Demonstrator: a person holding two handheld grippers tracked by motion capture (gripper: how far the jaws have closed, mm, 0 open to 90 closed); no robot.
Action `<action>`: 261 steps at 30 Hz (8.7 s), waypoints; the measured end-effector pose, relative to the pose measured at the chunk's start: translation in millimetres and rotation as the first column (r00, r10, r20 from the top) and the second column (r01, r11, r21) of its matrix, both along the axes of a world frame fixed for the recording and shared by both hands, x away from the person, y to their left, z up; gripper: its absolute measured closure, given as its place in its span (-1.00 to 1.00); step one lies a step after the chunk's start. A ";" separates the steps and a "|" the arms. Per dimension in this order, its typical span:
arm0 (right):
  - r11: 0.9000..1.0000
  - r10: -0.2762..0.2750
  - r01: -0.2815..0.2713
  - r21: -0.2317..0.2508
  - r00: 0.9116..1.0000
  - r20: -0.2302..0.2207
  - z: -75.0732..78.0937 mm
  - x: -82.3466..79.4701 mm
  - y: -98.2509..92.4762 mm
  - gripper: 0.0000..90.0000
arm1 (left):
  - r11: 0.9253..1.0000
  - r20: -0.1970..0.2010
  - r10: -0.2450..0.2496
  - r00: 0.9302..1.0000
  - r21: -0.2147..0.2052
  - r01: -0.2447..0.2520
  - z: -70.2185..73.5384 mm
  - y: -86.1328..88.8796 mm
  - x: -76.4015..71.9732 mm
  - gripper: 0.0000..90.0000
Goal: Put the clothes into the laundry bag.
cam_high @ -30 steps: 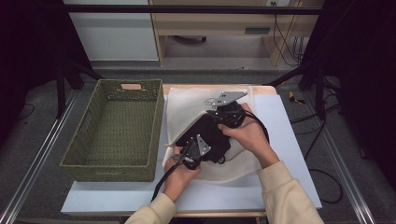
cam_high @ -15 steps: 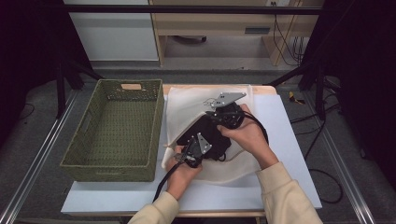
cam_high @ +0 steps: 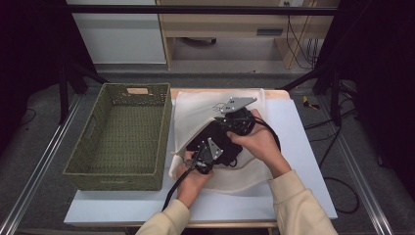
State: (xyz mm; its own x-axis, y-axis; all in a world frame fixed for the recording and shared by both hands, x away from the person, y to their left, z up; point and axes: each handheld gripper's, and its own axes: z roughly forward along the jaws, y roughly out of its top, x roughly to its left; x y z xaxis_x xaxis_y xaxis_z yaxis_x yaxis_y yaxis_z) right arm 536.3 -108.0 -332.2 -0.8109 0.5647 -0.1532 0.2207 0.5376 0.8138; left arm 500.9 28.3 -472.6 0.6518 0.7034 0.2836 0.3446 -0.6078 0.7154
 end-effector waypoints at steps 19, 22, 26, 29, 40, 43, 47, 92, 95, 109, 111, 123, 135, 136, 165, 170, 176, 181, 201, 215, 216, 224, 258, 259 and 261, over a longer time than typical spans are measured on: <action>1.000 0.004 -0.004 0.002 1.000 -0.006 -0.7 1.2 -0.5 0.93 | 1.000 0.010 0.006 1.000 0.029 -0.006 0.5 -3.1 7.4 1.00; 1.000 0.005 -0.005 0.002 1.000 -0.006 -0.9 1.4 -0.7 0.93 | 1.000 0.011 0.013 1.000 0.020 -0.013 -0.2 -4.3 8.1 1.00; 1.000 0.005 -0.005 0.003 1.000 -0.007 -0.6 1.8 -1.2 0.93 | 1.000 0.012 0.009 1.000 0.027 -0.010 -0.2 -4.7 9.2 1.00; 1.000 0.005 -0.005 0.003 1.000 -0.009 -0.7 2.2 -1.8 0.93 | 1.000 0.014 0.011 1.000 0.028 -0.012 -0.3 -5.1 9.6 1.00; 1.000 -0.013 0.013 0.022 1.000 -0.019 -1.9 10.1 -7.7 0.93 | 0.999 0.013 0.003 1.000 0.033 -0.003 -0.5 -5.4 9.5 1.00; 0.999 -0.015 0.015 0.028 1.000 -0.018 -3.0 12.3 -8.7 0.93 | 0.999 0.017 0.003 1.000 0.033 -0.003 -0.5 -5.5 9.8 1.00; 0.999 -0.019 0.020 0.036 1.000 -0.022 -4.7 16.5 -10.4 0.93 | 0.999 0.012 0.001 1.000 0.044 -0.002 0.5 -5.9 9.9 1.00; 0.998 -0.010 0.013 0.069 0.999 -0.040 -4.7 31.4 -11.6 0.93 | 0.998 0.016 0.021 1.000 0.062 -0.022 1.3 -15.1 25.7 1.00; 0.998 -0.012 0.014 0.067 0.999 -0.040 -4.7 31.4 -11.3 0.93 | 0.997 0.022 0.024 0.999 0.067 -0.025 1.0 -15.6 26.7 1.00; 0.998 -0.014 0.017 0.068 0.999 -0.040 -2.2 28.9 -12.1 0.93 | 0.996 0.051 0.032 0.998 0.084 -0.036 -1.3 -19.3 29.0 1.00; 0.998 -0.013 0.016 0.068 0.999 -0.040 -2.0 28.9 -12.4 0.93 | 0.996 0.057 0.033 0.998 0.081 -0.037 -2.0 -19.6 29.8 1.00; 0.998 -0.013 0.016 0.061 0.999 -0.043 -3.3 27.1 -13.4 0.93 | 0.998 0.073 0.021 0.997 0.064 -0.026 1.4 -17.4 24.2 1.00; 0.998 -0.014 0.016 0.052 0.999 -0.046 -6.3 22.2 -13.5 0.93 | 0.999 0.080 -0.045 0.996 -0.020 0.047 14.4 -7.2 -9.4 1.00; 0.999 -0.012 0.015 0.049 0.999 -0.044 -7.0 20.8 -13.5 0.93 | 0.998 0.075 -0.055 0.996 -0.034 0.058 16.7 -5.0 -13.8 1.00; 0.999 0.022 -0.022 -0.028 1.000 -0.020 -32.4 -13.8 -7.1 0.92 | 0.966 0.053 -0.123 0.991 -0.223 0.132 57.3 43.5 -71.9 1.00; 0.998 0.021 -0.021 -0.051 1.000 -0.011 -37.0 -19.6 -7.1 0.92 | 0.959 0.076 -0.115 0.990 -0.252 0.131 69.7 56.8 -74.0 1.00; 0.997 -0.001 -0.001 -0.073 1.000 -0.027 -48.8 -27.8 -5.0 0.91 | 0.947 0.071 -0.094 0.993 -0.302 0.111 90.3 78.0 -77.5 1.00; 0.995 0.003 -0.005 -0.104 1.000 -0.022 -62.1 -33.8 0.2 0.91 | 0.937 0.085 -0.058 0.995 -0.339 0.084 104.4 95.5 -76.6 1.00; 0.971 -0.003 -0.003 -0.240 1.000 -0.026 -103.9 -46.2 4.9 0.91 | 0.914 0.109 0.052 0.993 -0.406 -0.003 127.1 139.4 -71.8 1.00; 0.963 -0.023 0.016 -0.271 1.000 -0.022 -115.8 -47.8 10.9 0.87 | 0.923 0.124 0.105 0.987 -0.381 -0.050 132.1 156.4 -70.0 1.00; 0.964 -0.022 0.015 -0.266 0.999 -0.023 -116.5 -47.3 10.8 0.85 | 0.924 0.122 0.105 0.987 -0.380 -0.052 132.2 157.6 -69.5 1.00; 0.971 -0.038 0.035 -0.236 0.999 -0.011 -109.3 -53.7 7.9 0.33 | 0.924 0.117 0.116 0.986 -0.376 -0.064 133.3 165.5 -68.1 1.00; 0.964 -0.259 0.261 -0.055 0.965 0.029 -30.6 -61.5 -55.5 -0.85 | 0.906 0.120 0.185 0.976 -0.406 -0.122 155.9 210.5 -69.8 1.00; 0.961 -0.270 0.272 -0.047 0.962 0.031 -28.8 -60.7 -59.8 -0.85 | 0.907 0.118 0.186 0.976 -0.402 -0.124 156.9 213.4 -69.6 1.00; 0.955 -0.295 0.296 -0.033 0.955 0.032 -25.8 -59.8 -67.9 -0.86 | 0.906 0.119 0.197 0.973 -0.402 -0.134 157.8 217.6 -69.5 0.97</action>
